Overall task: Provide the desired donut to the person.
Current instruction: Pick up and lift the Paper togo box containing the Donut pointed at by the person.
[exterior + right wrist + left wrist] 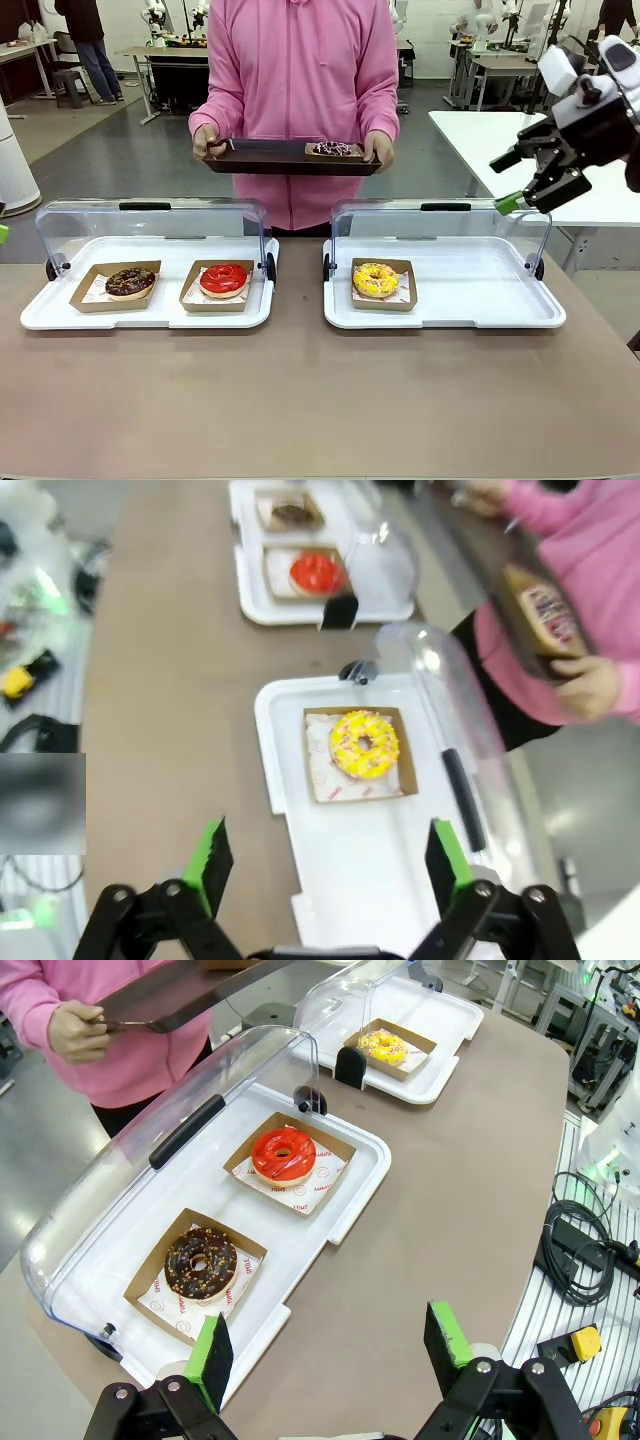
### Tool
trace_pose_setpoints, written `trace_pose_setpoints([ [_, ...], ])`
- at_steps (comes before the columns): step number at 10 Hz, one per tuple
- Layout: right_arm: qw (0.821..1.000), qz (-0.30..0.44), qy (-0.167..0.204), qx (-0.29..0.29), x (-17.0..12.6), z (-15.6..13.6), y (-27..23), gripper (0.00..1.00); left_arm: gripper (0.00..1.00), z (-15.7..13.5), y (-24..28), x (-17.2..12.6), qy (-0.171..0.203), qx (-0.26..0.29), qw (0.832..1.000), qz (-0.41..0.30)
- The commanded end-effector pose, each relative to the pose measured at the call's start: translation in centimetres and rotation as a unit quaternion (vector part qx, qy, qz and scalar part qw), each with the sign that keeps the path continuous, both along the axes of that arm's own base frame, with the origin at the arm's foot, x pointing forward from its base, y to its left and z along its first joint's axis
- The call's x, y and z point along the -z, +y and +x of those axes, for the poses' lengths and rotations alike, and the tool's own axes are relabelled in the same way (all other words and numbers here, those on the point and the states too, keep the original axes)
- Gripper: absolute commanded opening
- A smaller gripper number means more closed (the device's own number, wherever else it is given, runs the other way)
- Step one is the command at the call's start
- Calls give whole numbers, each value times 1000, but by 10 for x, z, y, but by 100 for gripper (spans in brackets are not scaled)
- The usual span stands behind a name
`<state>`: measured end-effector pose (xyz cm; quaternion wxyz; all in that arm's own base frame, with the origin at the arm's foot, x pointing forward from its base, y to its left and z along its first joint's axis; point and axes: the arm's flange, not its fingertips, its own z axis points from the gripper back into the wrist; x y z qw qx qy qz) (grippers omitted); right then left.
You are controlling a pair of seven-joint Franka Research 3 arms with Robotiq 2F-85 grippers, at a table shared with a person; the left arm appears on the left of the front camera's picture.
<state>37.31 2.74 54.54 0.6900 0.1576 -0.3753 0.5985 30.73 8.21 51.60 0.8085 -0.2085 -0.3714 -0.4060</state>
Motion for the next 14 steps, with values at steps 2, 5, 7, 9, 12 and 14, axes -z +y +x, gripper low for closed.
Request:
trace_pose_setpoints([
  [2, 999, 41, -5, 34, 13, -24, -12, 100, 100, 0, 2, 1, -7, 9, 1000, -5],
  [5, 998, 47, 3, 42, 11, -27, -20, 100, 100, 0, 2, 1, -7, 9, 1000, -5],
  [7, 998, 53, 9, 37, 13, -22, -22, 100, 100, 0, 2, 1, -7, 9, 1000, -5],
  [9, 998, 55, 6, 37, 14, -19, -23, 100, 100, 0, 2, 1, -7, 9, 1000, -5],
  [12, 997, 62, 3, 35, 15, -17, -24, 100, 100, 0, 2, 1, -7, 9, 1000, -5],
  [14, 998, 57, 3, 38, 14, -18, -23, 100, 100, 0, 2, 1, -7, 9, 1000, -5],
])
